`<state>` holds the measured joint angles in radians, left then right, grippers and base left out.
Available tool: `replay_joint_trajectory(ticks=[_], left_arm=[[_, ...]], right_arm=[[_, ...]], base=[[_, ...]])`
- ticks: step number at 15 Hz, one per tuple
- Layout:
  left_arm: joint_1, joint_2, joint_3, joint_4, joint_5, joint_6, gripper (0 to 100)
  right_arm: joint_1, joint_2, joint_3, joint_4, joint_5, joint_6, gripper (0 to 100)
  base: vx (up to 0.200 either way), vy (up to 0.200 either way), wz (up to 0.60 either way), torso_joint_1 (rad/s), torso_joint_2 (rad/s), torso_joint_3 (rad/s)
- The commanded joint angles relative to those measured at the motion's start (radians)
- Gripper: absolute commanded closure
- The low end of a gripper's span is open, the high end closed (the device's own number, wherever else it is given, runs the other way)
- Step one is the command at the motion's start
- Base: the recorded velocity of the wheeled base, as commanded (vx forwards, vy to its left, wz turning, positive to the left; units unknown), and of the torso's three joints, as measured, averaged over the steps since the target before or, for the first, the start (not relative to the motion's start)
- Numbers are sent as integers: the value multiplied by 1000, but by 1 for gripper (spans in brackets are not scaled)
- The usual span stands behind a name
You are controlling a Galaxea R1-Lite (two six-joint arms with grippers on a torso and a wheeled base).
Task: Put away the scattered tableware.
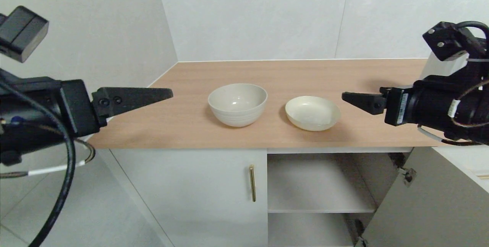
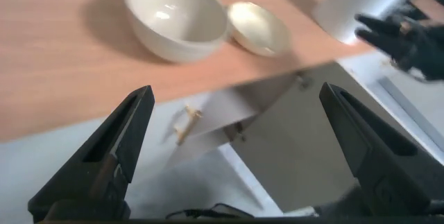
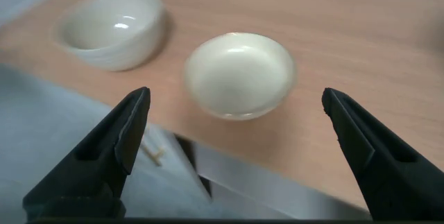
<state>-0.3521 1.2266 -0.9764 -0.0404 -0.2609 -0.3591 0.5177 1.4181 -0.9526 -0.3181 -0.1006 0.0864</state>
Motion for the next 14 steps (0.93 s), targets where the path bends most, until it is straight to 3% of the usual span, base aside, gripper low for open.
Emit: replay_joint_trajectory(ticks=[1,3,4,5,6,7,10,12,14], left_arm=[[5,160,-145,134,94,-3,0],[2,263,-202,163,218,-9,0],[-1,284,-222,159,252,-17,0],[-5,332,-260,139,304,-52,0],[-57,396,-324,116,414,-121,0],[-79,442,-372,116,462,-133,0],[-153,576,-438,114,557,-136,0],[-160,626,-446,113,615,-138,0],[-162,640,-453,113,627,-138,0]], right_arm=[[-34,156,-186,109,-57,30,0],[-34,211,-264,198,-131,151,0],[-34,228,-264,203,-143,162,0],[-34,243,-268,198,-152,164,0],[-34,240,-279,198,-168,170,0],[-34,236,-278,198,-180,170,0],[-30,236,-275,197,-228,171,0],[-27,228,-272,197,-240,171,0],[-24,223,-270,197,-240,171,0]], base=[[0,0,0,0,0,0],[0,0,0,0,0,0],[0,0,0,0,0,0],[0,0,0,0,0,0],[0,0,0,0,0,0],[0,0,0,0,0,0],[0,0,0,0,0,0],[0,0,0,0,0,0],[0,0,0,0,0,0]])
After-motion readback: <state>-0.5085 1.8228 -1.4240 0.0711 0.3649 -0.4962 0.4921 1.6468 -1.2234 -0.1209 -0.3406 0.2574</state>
